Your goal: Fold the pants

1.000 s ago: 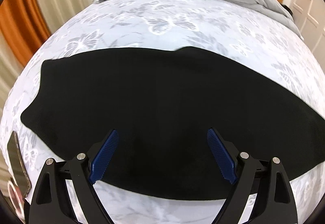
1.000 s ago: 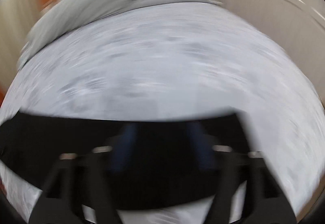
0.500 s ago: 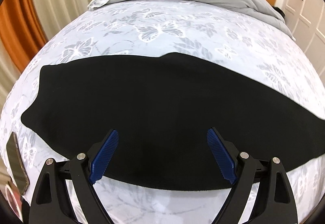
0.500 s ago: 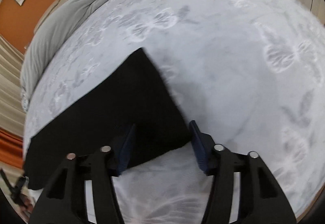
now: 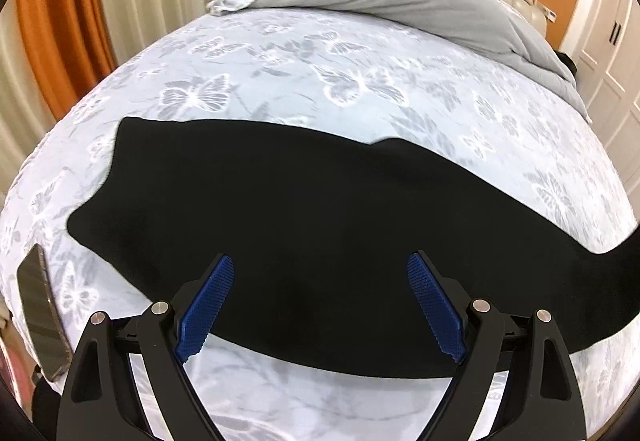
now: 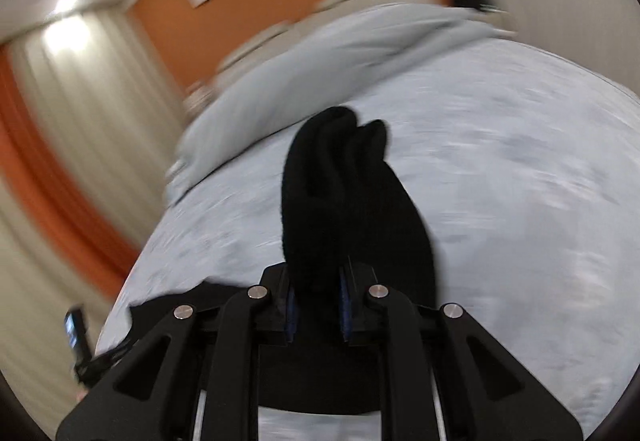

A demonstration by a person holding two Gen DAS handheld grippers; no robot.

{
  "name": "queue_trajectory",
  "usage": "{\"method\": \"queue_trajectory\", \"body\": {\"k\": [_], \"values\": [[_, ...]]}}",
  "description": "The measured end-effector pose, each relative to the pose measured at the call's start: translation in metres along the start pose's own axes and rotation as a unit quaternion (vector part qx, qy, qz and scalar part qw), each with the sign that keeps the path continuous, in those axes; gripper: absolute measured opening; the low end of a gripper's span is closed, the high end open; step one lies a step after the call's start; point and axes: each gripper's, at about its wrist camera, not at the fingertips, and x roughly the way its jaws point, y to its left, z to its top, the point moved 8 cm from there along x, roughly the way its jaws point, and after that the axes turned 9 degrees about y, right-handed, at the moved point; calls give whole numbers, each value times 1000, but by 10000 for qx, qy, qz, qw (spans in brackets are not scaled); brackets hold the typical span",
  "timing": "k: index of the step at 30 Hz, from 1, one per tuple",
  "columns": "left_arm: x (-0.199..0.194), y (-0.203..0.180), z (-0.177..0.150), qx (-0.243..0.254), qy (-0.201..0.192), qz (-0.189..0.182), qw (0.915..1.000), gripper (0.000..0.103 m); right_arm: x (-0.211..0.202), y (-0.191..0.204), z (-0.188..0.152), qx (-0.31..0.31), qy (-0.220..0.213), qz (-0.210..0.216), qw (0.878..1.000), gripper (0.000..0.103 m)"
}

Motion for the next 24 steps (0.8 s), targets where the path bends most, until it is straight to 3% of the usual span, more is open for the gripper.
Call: {"method": "queue_trajectory", "body": {"k": [4,7,10,14,16,18,21,24], "values": [[-7,30,5,-293,-14,-40,9996,86,67,89,-18,-843,580,174,9946,15],[-15,55,8,-556,-60,-85,9984,86,125,130,-49,-1175,1139,235,9862,15],[-21,80,9,-811,-97,-132,9966,86,169,149,-88,-1529,1625,25,9748,16],[-23,102,8,-1011,-101,-119,9948,86,219,146,-137,-1875,2294,-339,9545,23],[-20,109,7,-1042,-42,-116,9945,86,219,144,-151,-2074,2322,-365,9496,35],[-16,117,5,-1055,55,-166,9943,86,197,149,-148,-2140,2273,-220,9498,64],[-11,132,1,-1293,202,-346,9908,87,149,144,-126,-2123,1892,-146,9586,69],[-3,152,-4,-1620,326,-418,9854,86,110,106,-98,-1883,1574,-631,9674,86]]}}
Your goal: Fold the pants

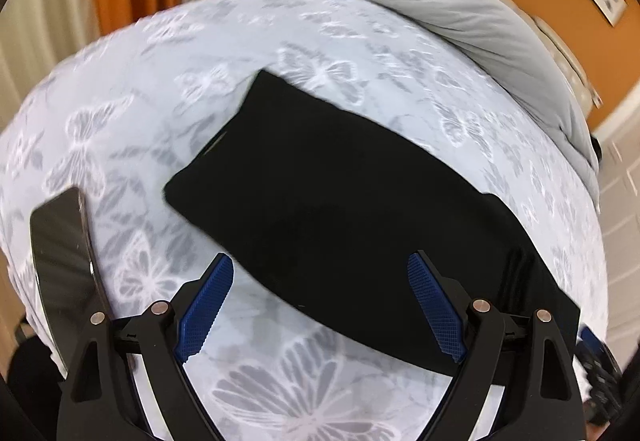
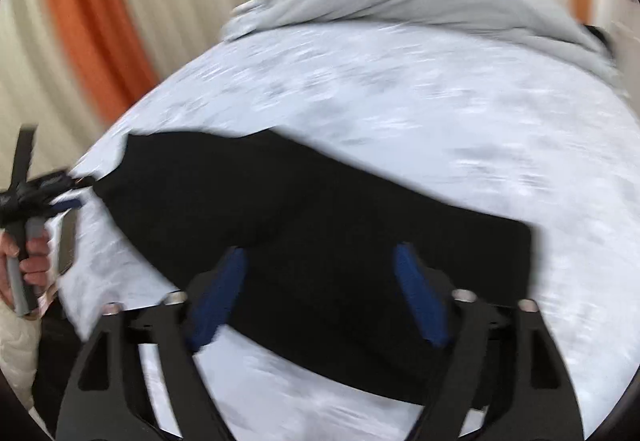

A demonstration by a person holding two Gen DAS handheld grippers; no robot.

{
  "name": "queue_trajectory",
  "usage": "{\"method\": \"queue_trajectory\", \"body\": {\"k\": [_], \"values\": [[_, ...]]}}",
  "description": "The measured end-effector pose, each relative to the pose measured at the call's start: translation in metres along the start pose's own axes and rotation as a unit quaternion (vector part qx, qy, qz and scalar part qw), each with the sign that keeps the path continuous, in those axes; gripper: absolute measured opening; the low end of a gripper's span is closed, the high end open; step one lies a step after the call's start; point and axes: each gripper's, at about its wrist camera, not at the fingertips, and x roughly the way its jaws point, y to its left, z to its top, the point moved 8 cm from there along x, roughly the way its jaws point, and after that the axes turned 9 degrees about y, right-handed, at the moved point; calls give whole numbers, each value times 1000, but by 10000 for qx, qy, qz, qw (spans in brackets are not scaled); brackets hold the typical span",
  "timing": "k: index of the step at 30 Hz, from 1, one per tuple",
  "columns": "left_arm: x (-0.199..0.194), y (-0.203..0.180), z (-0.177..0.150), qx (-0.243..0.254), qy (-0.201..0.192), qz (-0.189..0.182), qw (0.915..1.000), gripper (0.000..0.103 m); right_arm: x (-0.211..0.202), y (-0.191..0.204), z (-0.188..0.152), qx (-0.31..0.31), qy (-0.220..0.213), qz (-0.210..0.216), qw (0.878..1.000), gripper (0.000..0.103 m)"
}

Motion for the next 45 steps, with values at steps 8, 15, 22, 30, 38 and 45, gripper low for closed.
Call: {"method": "queue_trajectory", "body": {"k": [8,15,22,30,38,45], "values": [[19,37,-1,-863,206,-3,9961,86,35,-141,-73,2092,896,130,9737,76],[16,32,-3,-947,128,-39,9954,86,48,-116,-67,1961,730,550,9763,29],[9,17,-1,-725,-29,48,9974,86,-1,-112,-41,1545,68,-184,9878,19],[12,-18,-6,-295,13,-26,9996,87,-38,-185,-75,2110,109,-290,9770,18],[32,19,-13,-1055,236,-24,9941,86,-61,-187,-81,1670,34,-1314,9772,49],[53,41,-18,-1759,446,-703,9809,87,-81,-120,-49,1164,-679,-720,9883,84]]}}
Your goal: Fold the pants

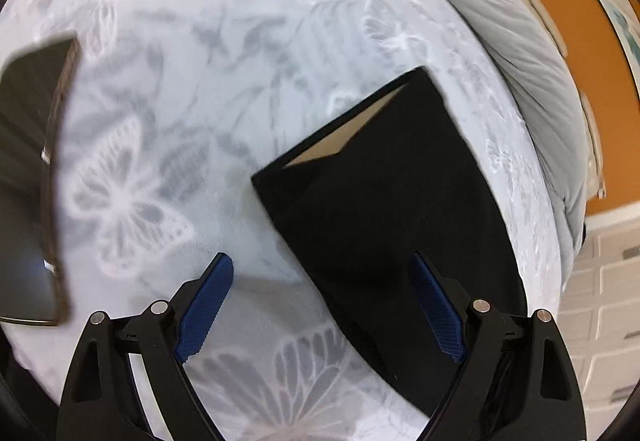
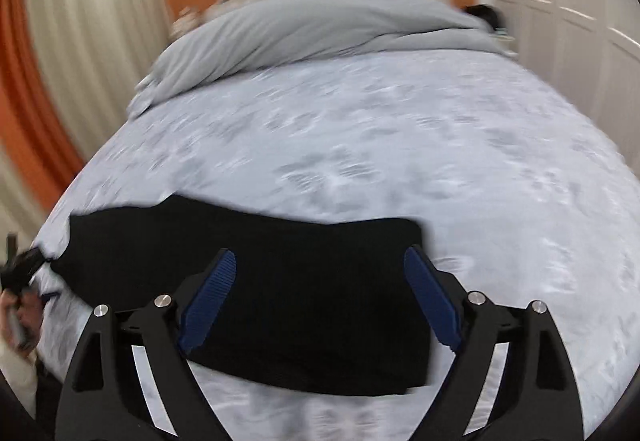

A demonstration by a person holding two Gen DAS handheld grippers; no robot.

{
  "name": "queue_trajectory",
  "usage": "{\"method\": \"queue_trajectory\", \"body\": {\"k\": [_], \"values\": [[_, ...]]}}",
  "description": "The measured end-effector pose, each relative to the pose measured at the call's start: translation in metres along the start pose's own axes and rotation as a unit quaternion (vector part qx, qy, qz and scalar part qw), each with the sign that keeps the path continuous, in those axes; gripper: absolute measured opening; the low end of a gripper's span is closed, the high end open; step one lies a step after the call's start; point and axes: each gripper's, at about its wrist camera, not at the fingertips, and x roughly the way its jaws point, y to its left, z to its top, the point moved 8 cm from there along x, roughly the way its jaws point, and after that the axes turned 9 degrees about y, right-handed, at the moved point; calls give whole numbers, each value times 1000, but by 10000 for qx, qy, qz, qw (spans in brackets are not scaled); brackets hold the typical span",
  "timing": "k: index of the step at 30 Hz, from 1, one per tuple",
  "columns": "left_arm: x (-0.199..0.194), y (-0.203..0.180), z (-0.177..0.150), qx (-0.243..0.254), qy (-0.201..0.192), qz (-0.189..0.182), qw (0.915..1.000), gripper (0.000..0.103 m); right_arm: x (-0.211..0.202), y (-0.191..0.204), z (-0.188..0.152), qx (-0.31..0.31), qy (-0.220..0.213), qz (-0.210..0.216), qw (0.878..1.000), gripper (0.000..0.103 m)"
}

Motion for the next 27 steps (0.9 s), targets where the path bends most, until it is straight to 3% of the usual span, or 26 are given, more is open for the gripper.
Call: {"method": "queue_trajectory", "body": {"k": [5,6,8,13,14,17,19,22,23,27], "values": [[8,-16,12,92,-379,-170,9991,87,32,51,-11,-640,391,-81,9971,83],[10,-18,14,105,-499,-150,9986,79,40,65,-17,-783,502,117,9956,71],[10,-20,15,119,-598,34,9981,75,54,91,-27,-1122,725,364,9904,65],[13,-29,12,204,-676,394,9967,75,94,145,-49,-2436,743,-224,9668,67],[14,-29,11,222,-683,434,9965,75,102,150,-53,-2512,785,-272,9644,48],[14,-28,12,212,-667,393,9968,75,111,151,-48,-2231,889,-47,9707,19],[14,-30,10,186,-644,348,9971,77,100,155,-36,-2004,843,322,9756,19],[13,-30,10,159,-567,237,9980,77,94,154,-31,-1964,948,514,9746,28],[13,-29,10,157,-535,211,9982,77,94,153,-33,-1944,969,526,9747,34],[11,-28,9,145,-427,86,9989,77,102,146,-48,-2005,1247,514,9704,35]]}}
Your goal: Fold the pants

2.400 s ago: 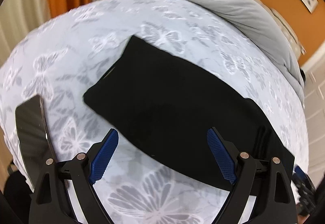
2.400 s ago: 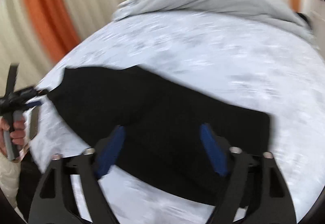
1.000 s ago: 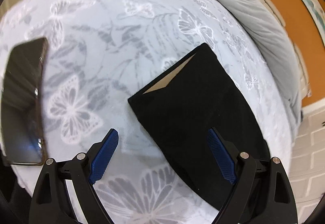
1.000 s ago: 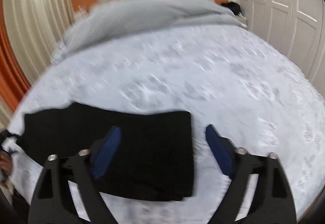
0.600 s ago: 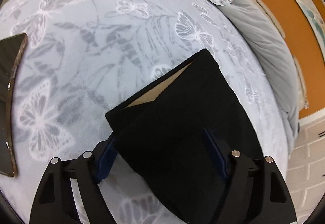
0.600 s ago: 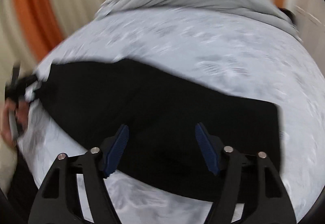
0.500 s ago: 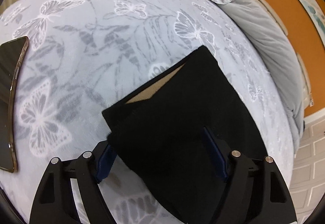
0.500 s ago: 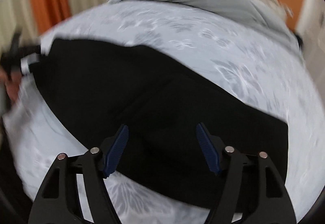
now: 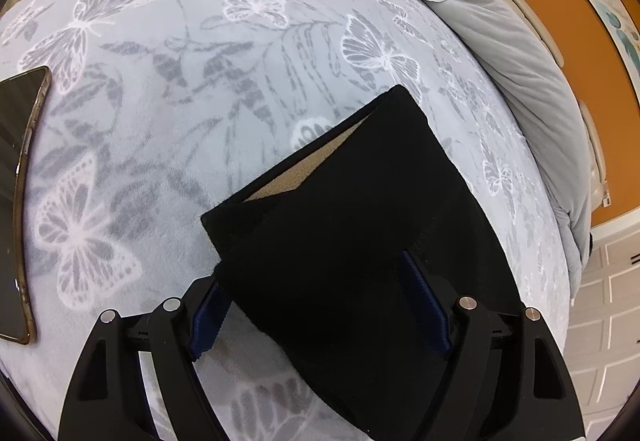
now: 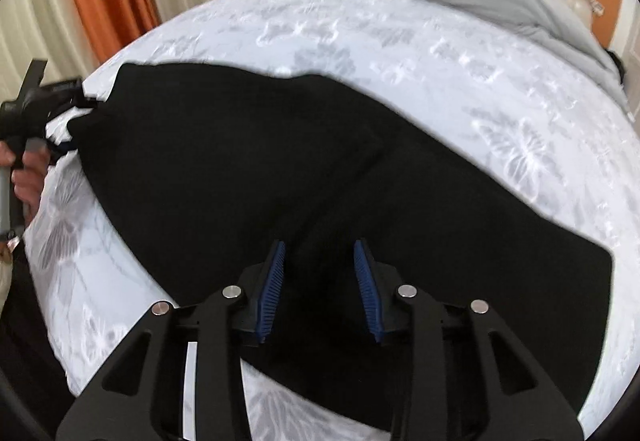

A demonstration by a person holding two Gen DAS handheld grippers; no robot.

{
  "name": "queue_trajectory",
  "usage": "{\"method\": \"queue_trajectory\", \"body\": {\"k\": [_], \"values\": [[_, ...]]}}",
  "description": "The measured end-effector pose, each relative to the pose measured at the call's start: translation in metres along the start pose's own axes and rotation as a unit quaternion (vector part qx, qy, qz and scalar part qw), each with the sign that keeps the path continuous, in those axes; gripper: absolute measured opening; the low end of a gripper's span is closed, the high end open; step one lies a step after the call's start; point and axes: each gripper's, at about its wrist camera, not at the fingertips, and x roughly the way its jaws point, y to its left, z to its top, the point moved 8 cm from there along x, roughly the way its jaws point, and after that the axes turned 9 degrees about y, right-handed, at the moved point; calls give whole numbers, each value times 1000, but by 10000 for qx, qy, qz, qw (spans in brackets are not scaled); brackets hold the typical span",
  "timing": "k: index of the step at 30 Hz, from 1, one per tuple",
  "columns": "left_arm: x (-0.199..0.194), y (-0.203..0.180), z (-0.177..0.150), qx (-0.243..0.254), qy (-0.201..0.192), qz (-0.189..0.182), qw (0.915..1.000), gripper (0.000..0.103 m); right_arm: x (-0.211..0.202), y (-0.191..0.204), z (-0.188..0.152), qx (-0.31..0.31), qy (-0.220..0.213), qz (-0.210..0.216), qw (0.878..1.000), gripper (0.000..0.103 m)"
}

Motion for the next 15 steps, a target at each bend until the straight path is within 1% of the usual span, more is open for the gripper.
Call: {"method": "queue_trajectory", "body": {"k": [2,3,4,5,6,7,8,9,10,11,12,13,15], "values": [[1,-1,0,16,31,-36,10000,77,-2,3,-5,-81,67,-10,9999,35],[0,1,1,14,38,-51,10000,77,-4,4,-5,-64,49,58,10000,35],[-1,2,1,3,46,-70,10000,77,-9,6,-5,-7,-44,211,9998,35],[0,2,2,-11,50,-84,10000,77,-13,6,-4,28,-129,256,9996,35],[0,3,2,-21,56,-92,9999,77,-13,5,-2,38,-178,183,9997,35],[-1,3,2,-27,56,-89,9999,77,-8,0,-1,48,-146,-2,9999,35],[-1,4,0,-27,51,-80,10000,77,0,-3,0,60,-71,-66,9999,33],[-1,3,0,-15,34,-47,10000,77,6,-4,0,111,-5,-12,9999,24],[-1,4,0,-9,39,-50,10000,77,8,-6,4,234,-28,70,9997,18],[-1,3,1,9,28,-24,10000,77,5,-6,9,312,-99,166,9993,10],[-1,4,1,28,22,-5,10000,77,0,-5,14,362,-209,212,9989,10],[-1,4,1,30,19,-3,10000,77,-13,-2,24,444,-493,328,9973,10],[-1,4,1,-21,8,-18,10000,77,-28,7,37,543,-801,841,9918,9]]}}
